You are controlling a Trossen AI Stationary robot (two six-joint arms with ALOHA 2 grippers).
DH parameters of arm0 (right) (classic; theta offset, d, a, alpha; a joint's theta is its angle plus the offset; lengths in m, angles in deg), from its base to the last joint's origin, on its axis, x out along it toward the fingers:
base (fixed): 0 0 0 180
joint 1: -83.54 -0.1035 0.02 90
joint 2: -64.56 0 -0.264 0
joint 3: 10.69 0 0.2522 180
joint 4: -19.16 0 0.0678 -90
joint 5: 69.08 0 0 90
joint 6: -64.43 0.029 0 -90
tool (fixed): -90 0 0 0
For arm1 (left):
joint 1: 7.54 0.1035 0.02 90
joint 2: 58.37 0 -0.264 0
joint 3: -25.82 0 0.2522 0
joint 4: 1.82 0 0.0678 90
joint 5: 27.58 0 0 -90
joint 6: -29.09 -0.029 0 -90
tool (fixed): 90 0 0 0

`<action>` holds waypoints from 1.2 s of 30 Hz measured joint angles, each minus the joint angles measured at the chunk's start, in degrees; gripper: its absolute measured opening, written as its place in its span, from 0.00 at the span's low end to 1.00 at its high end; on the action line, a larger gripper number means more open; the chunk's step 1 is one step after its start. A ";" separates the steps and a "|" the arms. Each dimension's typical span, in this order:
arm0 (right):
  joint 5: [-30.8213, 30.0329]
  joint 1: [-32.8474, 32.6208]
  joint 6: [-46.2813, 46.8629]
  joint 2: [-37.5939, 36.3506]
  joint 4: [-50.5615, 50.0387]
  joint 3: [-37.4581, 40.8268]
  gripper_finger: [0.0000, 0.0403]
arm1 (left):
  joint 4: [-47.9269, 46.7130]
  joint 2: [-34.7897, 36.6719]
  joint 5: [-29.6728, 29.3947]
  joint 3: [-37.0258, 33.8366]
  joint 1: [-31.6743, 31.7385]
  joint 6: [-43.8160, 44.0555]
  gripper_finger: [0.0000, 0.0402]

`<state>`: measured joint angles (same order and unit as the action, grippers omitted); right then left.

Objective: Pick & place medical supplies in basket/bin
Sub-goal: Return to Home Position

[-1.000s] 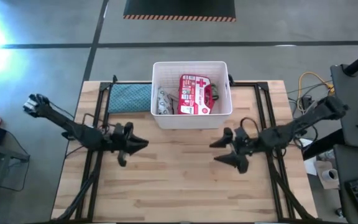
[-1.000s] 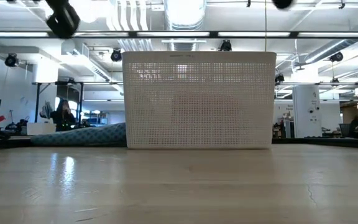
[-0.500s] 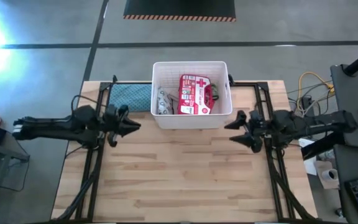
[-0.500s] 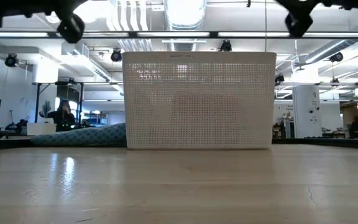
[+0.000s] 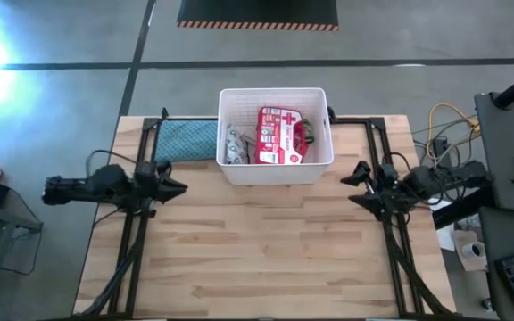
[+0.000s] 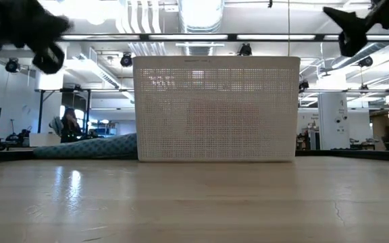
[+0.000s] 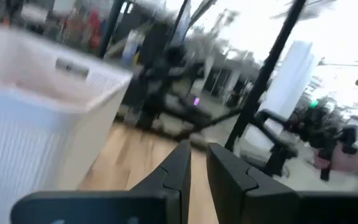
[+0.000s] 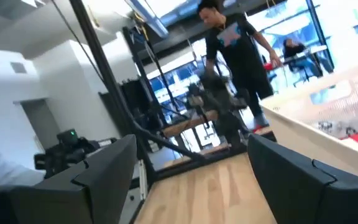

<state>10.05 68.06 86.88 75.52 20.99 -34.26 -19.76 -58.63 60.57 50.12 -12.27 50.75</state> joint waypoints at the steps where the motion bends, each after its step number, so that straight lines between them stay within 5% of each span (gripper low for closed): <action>1: -0.03 0.00 0.37 -2.48 -2.36 0.38 0.74 | -1.49 -0.07 -0.22 0.08 0.02 0.77 0.08; 5: -0.78 0.00 -0.63 -10.99 -3.52 3.17 0.74 | -4.86 -0.59 0.82 1.46 -0.01 1.37 0.08; 11: 1.50 -0.03 -1.52 -9.43 7.50 9.26 0.74 | -1.37 -0.99 -1.24 -1.41 0.33 -1.49 0.08; 18: 0.36 0.02 -10.37 -9.47 8.17 9.29 0.74 | 14.00 -0.06 -0.55 -10.02 0.38 -2.63 0.08; 23: -1.23 1.04 -14.90 -10.96 -0.32 9.29 0.74 | 11.60 -1.00 -1.66 -9.67 1.51 -3.15 0.08; 30: -2.39 1.79 -2.94 -10.11 -11.01 9.29 0.74 | 9.07 -3.36 -1.47 -9.80 1.66 -1.20 0.08; 36: -2.36 1.79 -3.34 -8.11 -13.09 9.27 0.74 | 8.80 -6.85 -1.37 -9.89 1.66 -1.19 0.08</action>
<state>7.69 69.85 83.54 67.41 7.90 -24.99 -10.96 -65.48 59.20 40.24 -10.61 49.55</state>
